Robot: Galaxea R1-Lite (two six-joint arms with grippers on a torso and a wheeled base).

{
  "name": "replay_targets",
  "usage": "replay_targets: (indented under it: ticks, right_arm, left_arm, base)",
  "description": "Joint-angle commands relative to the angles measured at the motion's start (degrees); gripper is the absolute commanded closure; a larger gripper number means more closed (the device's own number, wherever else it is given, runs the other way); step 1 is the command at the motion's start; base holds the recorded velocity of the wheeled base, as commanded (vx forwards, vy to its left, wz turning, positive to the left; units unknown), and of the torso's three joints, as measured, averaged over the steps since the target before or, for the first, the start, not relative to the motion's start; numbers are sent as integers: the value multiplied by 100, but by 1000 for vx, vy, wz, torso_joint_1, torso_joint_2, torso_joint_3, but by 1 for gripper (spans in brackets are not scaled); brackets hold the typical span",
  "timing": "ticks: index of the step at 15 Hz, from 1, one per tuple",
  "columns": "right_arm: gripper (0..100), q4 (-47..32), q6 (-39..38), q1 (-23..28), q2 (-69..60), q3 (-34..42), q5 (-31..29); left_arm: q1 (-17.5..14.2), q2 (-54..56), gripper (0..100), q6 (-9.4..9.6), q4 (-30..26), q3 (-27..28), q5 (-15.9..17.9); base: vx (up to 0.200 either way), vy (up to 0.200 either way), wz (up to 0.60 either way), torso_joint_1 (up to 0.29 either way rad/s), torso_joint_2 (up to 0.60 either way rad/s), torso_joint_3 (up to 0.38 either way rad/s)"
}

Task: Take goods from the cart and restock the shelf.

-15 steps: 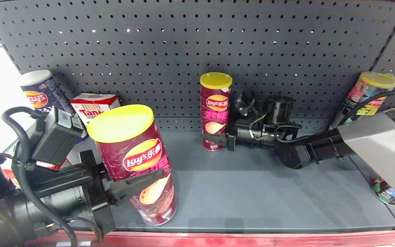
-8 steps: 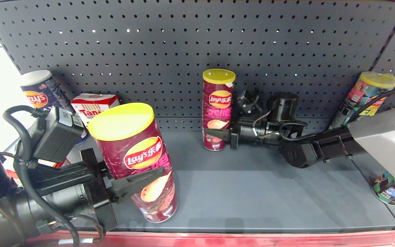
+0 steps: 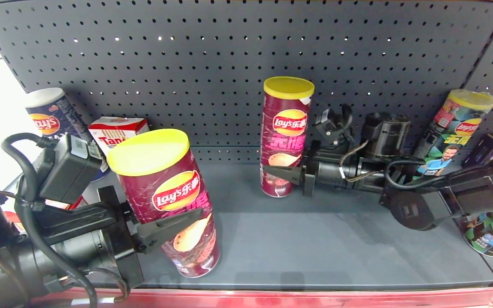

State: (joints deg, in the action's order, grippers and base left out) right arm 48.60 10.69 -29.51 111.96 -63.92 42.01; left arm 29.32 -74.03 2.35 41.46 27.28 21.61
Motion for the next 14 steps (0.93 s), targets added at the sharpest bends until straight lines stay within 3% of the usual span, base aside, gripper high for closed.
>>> replay_targets:
  ticks: [1, 6, 9, 14]
  right_arm:
    - [100, 132, -14, -204, -649, 758, -26]
    - [100, 1169, -32, -687, -957, 2305, -553]
    - [100, 1635, -50, -1021, -895, 2806, -914]
    - [100, 2013, -32, -916, -798, 3227, -870]
  left_arm:
    - [-14, 3, 100, 2, 2, 5, 1]
    - [-58, -32, 100, -7, 2, 5, 1]
    - [-58, -23, 100, -156, 2, 5, 1]
    - [-75, 3, 100, -156, 2, -4, -8]
  base:
    - [0, 0, 0, 0, 0, 0]
    - [0, 0, 0, 0, 0, 0]
    - [0, 0, 0, 0, 0, 0]
    - [0, 0, 0, 0, 0, 0]
